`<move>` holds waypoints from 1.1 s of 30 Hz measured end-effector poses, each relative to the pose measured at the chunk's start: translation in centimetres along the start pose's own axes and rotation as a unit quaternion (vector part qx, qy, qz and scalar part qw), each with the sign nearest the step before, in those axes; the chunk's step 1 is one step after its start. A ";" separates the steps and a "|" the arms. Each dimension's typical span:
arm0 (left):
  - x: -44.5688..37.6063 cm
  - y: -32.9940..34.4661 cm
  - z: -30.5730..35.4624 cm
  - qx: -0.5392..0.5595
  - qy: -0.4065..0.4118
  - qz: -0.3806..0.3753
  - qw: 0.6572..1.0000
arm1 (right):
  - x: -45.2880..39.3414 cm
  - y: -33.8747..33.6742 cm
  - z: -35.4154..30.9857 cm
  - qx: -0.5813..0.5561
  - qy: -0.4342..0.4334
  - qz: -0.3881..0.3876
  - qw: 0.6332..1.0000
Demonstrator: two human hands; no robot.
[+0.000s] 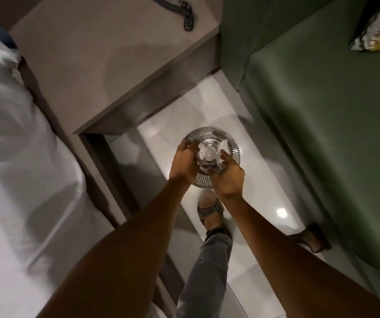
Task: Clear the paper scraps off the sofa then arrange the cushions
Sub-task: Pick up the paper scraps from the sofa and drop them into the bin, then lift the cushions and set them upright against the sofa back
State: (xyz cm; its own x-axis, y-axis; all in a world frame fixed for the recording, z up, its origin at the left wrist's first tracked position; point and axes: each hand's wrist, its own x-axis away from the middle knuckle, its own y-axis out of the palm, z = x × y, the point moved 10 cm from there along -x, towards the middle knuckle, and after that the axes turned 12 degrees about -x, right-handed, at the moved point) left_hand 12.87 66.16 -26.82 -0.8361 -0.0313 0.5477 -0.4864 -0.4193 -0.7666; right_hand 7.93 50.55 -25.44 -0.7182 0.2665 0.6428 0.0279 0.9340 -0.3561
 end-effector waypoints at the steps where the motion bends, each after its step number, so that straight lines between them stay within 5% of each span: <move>1: -0.1 0.0 -0.3 0.002 0.002 -0.008 1.000 | 0.2 0.4 0.0 -0.001 0.000 -0.006 1.000; 20: 6.6 -1.3 9.0 -0.087 0.101 0.023 0.991 | 2.1 -10.7 -5.3 -0.018 -0.101 0.024 0.994; 33: 5.6 -5.2 31.3 -0.027 0.112 0.127 0.985 | 1.5 -35.5 -8.1 -0.027 -0.133 0.119 0.984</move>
State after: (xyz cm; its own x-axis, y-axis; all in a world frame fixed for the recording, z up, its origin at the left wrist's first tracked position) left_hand 18.70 39.75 -9.24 -0.9647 0.0744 0.2525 -0.2617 -0.3742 -0.8896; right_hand 11.48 19.71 -6.39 -0.8430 0.4145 0.3429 0.2494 0.8659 -0.4335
